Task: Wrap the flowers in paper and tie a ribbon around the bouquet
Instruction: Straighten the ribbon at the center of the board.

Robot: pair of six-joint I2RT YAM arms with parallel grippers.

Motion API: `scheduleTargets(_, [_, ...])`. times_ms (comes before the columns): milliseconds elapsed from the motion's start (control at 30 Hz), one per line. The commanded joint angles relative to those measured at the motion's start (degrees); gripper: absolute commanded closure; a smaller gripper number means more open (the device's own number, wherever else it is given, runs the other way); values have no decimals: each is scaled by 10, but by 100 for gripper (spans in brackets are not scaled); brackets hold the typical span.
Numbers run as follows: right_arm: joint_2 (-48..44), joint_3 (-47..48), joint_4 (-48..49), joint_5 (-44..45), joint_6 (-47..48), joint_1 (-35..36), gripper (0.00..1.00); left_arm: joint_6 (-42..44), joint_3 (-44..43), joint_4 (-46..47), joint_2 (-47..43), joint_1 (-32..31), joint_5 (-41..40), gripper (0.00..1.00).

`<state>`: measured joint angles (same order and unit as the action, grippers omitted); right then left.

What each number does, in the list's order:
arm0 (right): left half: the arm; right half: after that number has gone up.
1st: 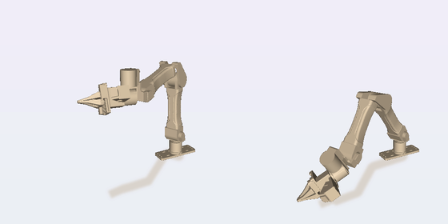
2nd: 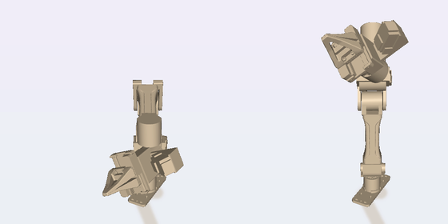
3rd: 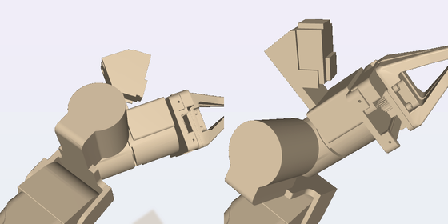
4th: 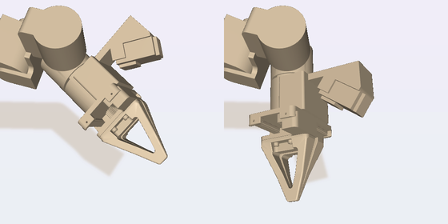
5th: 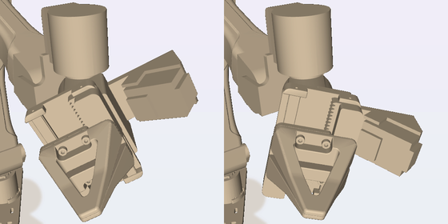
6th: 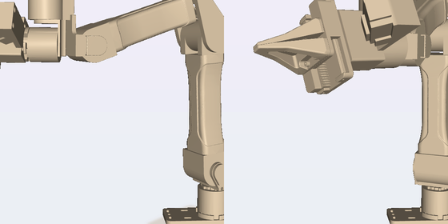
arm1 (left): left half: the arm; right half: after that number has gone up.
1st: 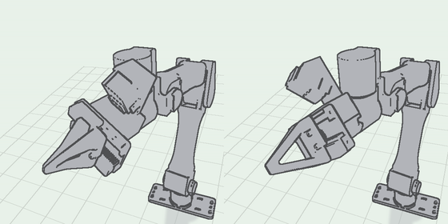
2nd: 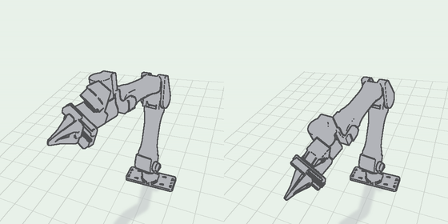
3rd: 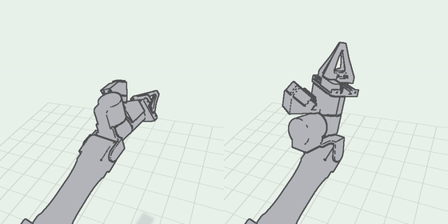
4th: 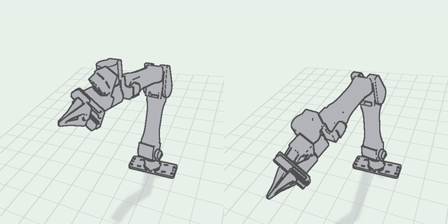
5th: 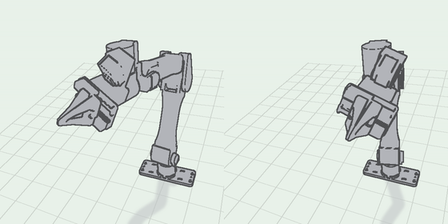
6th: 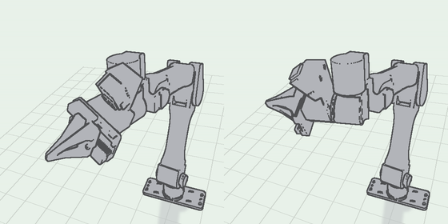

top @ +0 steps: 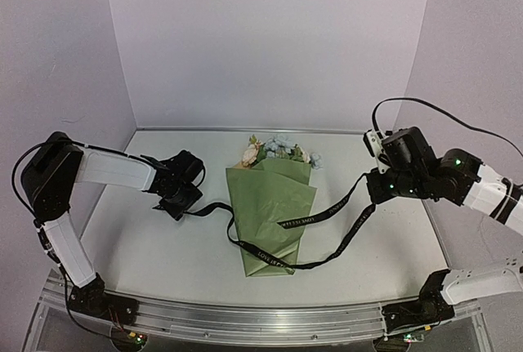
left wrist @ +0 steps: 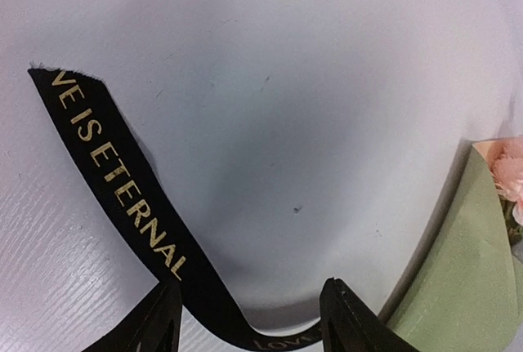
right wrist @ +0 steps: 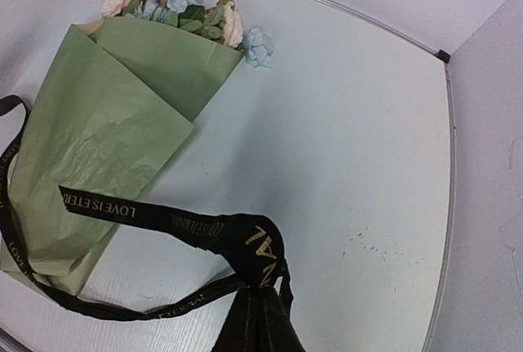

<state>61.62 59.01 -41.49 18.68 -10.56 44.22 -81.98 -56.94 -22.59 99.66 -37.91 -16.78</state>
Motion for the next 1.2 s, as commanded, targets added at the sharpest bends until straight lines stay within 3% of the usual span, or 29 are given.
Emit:
scheduleTargets(0, [-42,-32,5,32,-7,-18,100,-55,-20,-59,35,2,-13,41])
scheduleTargets(133, [-70,-58,-4,47,-8,-36,100,-66,-14,-58,49,2,-2,45])
scheduleTargets(333, [-93,-77,-26,52,-24,-70,100,-61,-3,-62,57,11,-10,72])
scheduleTargets(533, [-100,-92,-60,80,-62,-119,100,-27,47,-75,-8,59,-52,99])
scheduleTargets(833, [-71,-104,-167,94,-208,-263,100,12,147,-148,-153,170,-147,100])
scheduleTargets(1167, [-97,-193,-185,103,-315,-308,97,89,211,-126,-254,309,-184,100])
